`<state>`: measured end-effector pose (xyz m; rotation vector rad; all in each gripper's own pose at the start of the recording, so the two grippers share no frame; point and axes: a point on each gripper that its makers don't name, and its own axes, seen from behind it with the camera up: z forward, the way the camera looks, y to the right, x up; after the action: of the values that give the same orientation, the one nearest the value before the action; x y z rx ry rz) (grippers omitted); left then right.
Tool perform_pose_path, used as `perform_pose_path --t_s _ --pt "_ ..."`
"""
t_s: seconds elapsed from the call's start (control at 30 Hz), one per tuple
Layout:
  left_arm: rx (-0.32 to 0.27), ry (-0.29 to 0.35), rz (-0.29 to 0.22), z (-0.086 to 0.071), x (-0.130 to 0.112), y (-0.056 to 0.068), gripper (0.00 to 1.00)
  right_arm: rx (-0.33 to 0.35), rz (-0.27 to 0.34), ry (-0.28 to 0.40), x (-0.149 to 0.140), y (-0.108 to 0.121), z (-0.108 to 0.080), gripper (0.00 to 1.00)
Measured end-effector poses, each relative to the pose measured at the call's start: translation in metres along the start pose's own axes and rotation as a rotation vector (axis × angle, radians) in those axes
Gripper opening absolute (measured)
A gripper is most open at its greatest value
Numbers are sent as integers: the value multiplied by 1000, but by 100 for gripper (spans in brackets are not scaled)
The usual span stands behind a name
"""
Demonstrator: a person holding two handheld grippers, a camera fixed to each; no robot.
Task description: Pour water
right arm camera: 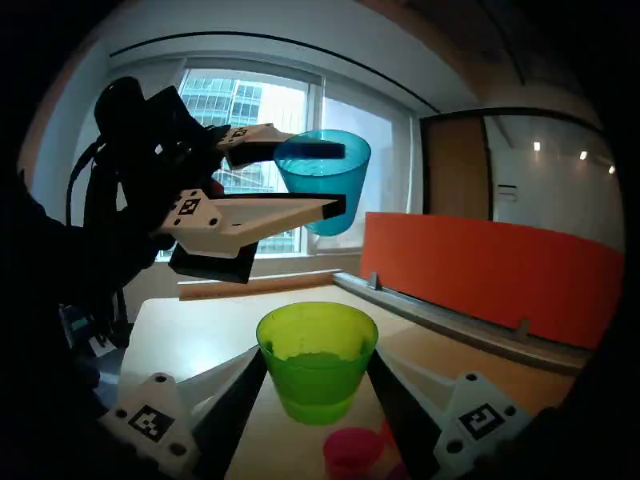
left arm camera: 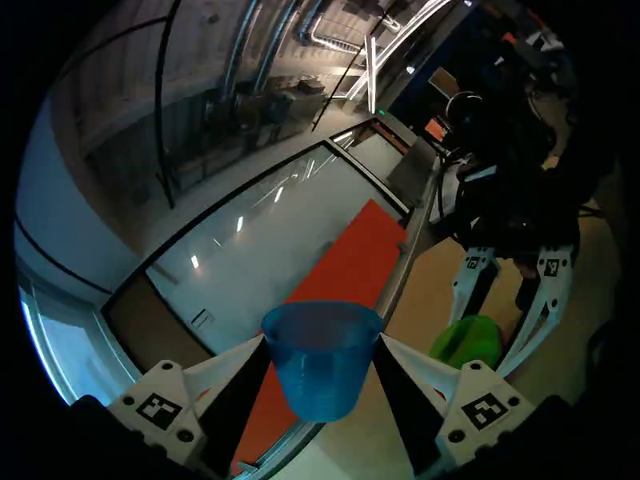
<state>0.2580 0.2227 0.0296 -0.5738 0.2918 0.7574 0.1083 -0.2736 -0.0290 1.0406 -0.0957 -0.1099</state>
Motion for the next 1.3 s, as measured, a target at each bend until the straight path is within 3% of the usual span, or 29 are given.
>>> perform_pose_path --t_s 0.57,0.87,1.07,1.17,1.3 --pt "22 -5 -462 3 -19 -25 85 -15 0 9 7 3 -4 87" --pt "2 -15 -689 8 -29 -30 85 -19 -2 13 10 3 -6 87" --pt "-5 -17 -793 8 -35 -32 85 -22 -4 14 12 3 -6 87" --pt "0 -25 -815 8 -41 -33 85 -23 -4 14 13 2 -6 87" --pt "7 -40 -807 6 -46 -34 85 -28 -3 13 13 3 -6 87"
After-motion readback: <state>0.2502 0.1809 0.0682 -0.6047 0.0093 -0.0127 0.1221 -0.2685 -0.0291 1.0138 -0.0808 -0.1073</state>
